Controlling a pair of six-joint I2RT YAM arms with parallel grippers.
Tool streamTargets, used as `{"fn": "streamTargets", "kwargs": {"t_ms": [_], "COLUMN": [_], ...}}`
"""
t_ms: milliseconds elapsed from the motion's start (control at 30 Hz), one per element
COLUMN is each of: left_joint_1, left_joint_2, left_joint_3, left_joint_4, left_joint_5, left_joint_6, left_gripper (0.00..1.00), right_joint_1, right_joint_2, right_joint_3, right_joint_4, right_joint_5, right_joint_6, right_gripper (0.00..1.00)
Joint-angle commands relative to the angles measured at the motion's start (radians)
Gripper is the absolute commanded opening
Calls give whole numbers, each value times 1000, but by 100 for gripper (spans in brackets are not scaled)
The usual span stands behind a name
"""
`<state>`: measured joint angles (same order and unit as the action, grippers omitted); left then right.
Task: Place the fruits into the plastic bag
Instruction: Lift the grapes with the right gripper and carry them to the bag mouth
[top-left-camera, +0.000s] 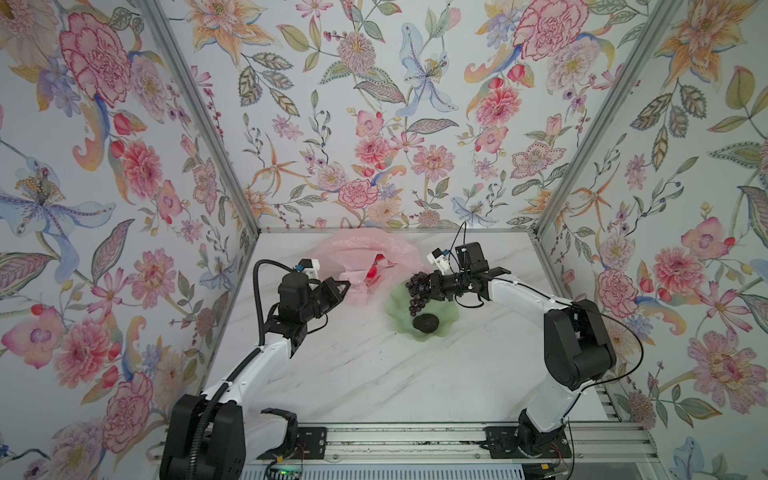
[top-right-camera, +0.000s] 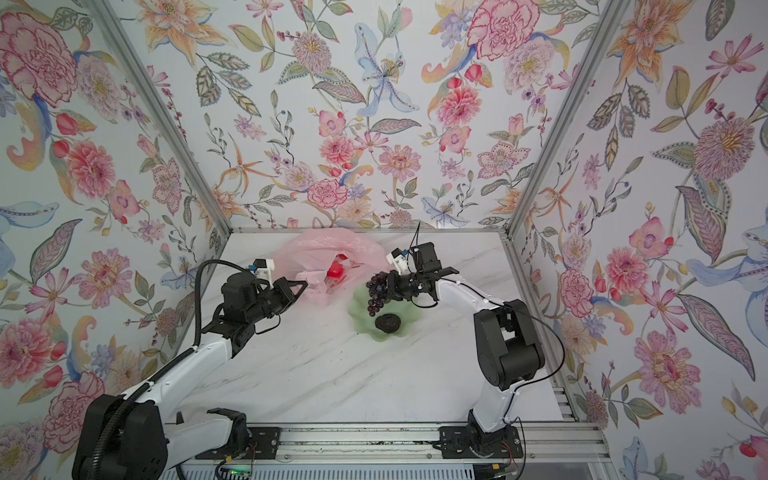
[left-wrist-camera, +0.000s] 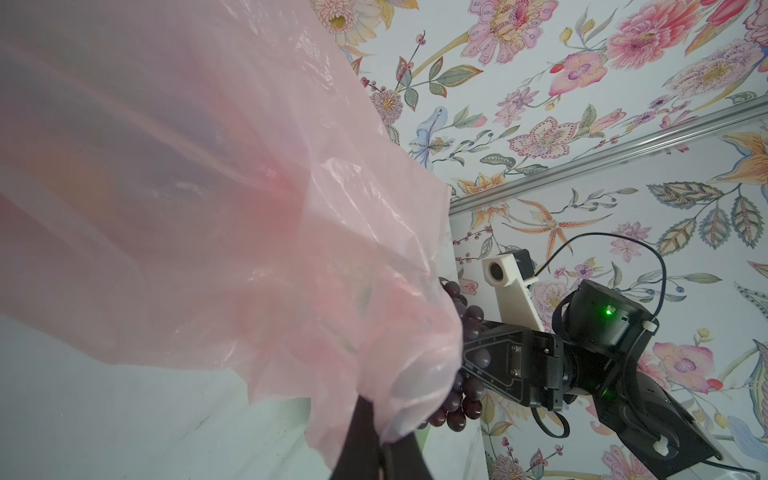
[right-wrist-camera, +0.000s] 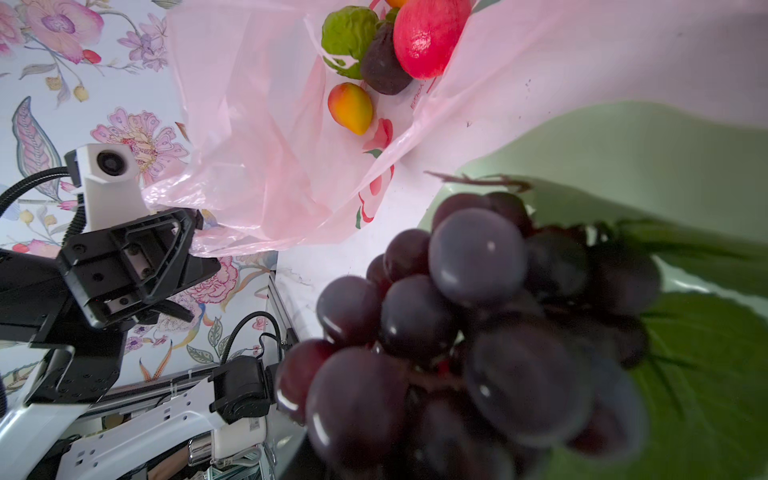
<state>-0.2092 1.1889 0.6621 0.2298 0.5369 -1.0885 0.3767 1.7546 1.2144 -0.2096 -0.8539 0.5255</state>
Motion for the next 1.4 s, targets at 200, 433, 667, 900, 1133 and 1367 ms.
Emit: {"fn": "streamTargets", "kwargs": {"t_ms": [200,433,667,900,1133,1367], "left_joint_1": [3,1,1,-3,-4,-4], "left_joint_2": [5,-2,8,32,48,64], "left_joint_3": [40,37,71,130,167,193], "left_joint_4": [26,31,55,54,33,11], "left_joint_5": [-10,-9,29,59,66,84], "left_joint_6": [6,0,-1,15,31,52], "left_gripper": [0,0,0,0,0,0], "right_joint_1": [-30,-28,19,77,138,161], "right_joint_2": [-130,-152,-87,62,205,336], "right_joint_3": [15,94,217,352,451,420], "right_joint_4": [34,40,82,210,327,765], "right_joint_5": [-113,-167,-241,-308,-364,-427], "right_joint_6": [9,44,94,208,302,634], "right_gripper": [24,24,25,25,24,24]}}
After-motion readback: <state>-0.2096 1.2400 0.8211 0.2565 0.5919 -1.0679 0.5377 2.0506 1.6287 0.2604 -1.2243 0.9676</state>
